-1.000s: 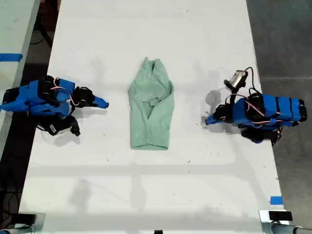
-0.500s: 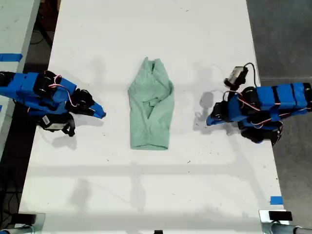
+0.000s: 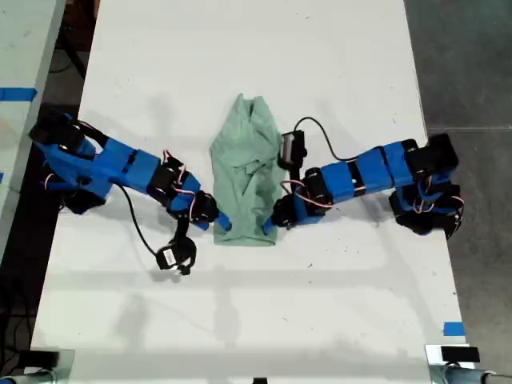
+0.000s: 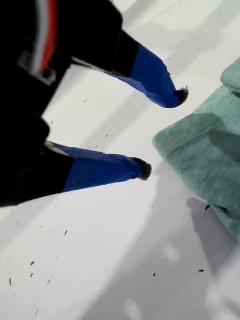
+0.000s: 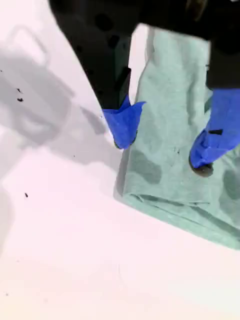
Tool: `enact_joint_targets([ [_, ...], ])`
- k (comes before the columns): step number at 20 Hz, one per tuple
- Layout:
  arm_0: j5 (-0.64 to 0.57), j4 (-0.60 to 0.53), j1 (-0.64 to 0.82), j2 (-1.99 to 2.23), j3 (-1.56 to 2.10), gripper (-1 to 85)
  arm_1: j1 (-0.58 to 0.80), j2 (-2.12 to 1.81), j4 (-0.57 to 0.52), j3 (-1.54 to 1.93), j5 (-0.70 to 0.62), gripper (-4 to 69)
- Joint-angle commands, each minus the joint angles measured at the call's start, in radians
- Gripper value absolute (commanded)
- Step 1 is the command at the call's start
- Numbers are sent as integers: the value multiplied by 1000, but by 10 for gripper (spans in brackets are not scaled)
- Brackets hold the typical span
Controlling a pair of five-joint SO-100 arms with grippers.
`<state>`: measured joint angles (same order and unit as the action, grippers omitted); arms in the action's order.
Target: Fold t shirt
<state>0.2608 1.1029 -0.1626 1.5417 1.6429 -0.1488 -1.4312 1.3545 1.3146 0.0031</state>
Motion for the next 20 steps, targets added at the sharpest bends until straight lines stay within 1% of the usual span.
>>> enact_joint_targets([
  [1, 3, -2, 9, -112, -126, 206, -32, 5, -6, -107, -25, 233],
  [4, 20, 3, 35, -235, -129, 194, -51, 5, -8, -120, -29, 225],
  [5, -9, -5, 48, -290, -143, 128, -55, 5, -8, -123, -28, 220],
  [6, -8, -6, 51, -336, -160, 0, -57, 5, -8, -123, -28, 214],
  [7, -18, -25, 51, -371, -181, 0, -57, 8, -5, -123, -25, 198],
  [9, -38, -18, 44, -413, -252, 0, -51, 29, -11, -123, -23, 169],
  [11, -49, -12, 38, -420, -285, 0, -29, 72, -32, -123, -35, 171],
  [13, -49, -11, 35, -422, -288, 0, -3, 129, -57, -133, -51, 199],
  [14, -51, -11, 35, -422, -290, 0, 8, 156, -75, -133, -60, 201],
  [15, -51, -9, 35, -422, -290, 0, 17, 189, -94, -137, -66, 158],
  [16, -52, -9, 35, -422, -291, 0, 21, 218, -114, -133, -69, 78],
  [17, -57, -9, 35, -420, -295, 0, 28, 249, -132, -126, -75, 14],
  [20, -69, -8, 31, -420, -304, 0, 11, 285, -129, -130, -48, 15],
])
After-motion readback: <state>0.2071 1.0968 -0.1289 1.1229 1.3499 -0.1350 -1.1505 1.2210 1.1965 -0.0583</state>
